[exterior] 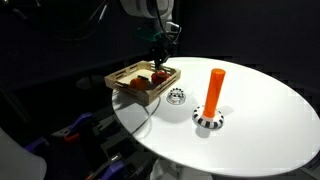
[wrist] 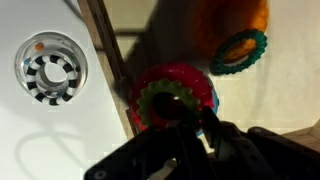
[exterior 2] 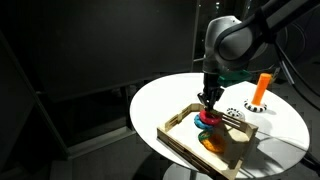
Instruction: Put the light green ring in the box
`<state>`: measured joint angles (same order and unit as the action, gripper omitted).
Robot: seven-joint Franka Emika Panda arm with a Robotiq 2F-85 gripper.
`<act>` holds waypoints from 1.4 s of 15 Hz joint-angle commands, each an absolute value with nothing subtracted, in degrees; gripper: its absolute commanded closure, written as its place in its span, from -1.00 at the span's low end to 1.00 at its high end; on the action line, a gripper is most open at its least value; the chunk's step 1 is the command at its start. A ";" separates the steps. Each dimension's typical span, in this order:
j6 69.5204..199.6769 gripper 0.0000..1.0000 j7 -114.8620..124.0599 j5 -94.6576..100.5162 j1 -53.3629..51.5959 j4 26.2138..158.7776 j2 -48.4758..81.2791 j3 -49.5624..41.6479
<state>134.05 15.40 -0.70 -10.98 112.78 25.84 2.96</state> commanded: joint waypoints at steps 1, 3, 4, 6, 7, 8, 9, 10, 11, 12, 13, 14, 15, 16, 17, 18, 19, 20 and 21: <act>135.08 0.62 14.24 1.04 -11.29 112.46 26.69 3.08; 135.39 0.21 14.08 1.52 -11.48 112.52 26.77 3.15; 135.53 0.09 14.01 1.61 -11.53 112.57 26.73 3.19; 135.59 -0.23 13.53 1.28 -11.41 112.72 26.38 3.39; 135.57 -0.37 13.19 1.16 -11.34 112.76 26.22 3.46; 135.51 -0.54 12.95 1.04 -11.27 112.75 26.03 3.52; 135.32 -0.67 12.51 0.71 -11.06 112.76 25.79 3.68; 134.91 -0.85 11.73 0.12 -10.67 112.80 25.40 3.99; 134.50 -0.97 10.90 -0.39 -10.28 112.86 24.98 4.23; 134.05 -1.00 9.91 -0.98 -9.87 112.91 24.59 4.50; 133.47 -1.00 8.65 -1.76 -9.26 113.03 24.03 4.88; 132.59 -1.00 7.16 -2.61 -8.64 113.16 23.39 5.24; 131.91 -1.00 6.15 -3.08 -8.29 113.24 22.91 5.32; 130.87 -1.00 5.00 -3.46 -7.81 113.33 22.37 5.42; 129.74 -1.00 3.65 -4.20 -7.16 113.45 21.84 5.67; 128.40 -1.00 2.15 -5.08 -6.47 113.56 21.24 5.99; 126.86 -1.00 0.47 -6.13 -5.75 113.65 20.61 6.28; 125.17 -1.00 -1.18 -7.11 -5.09 113.75 19.88 6.48; 123.57 -1.00 -2.53 -8.00 -4.58 113.77 19.28 6.57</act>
<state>127.87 2.26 -5.08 -7.07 112.64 22.37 5.18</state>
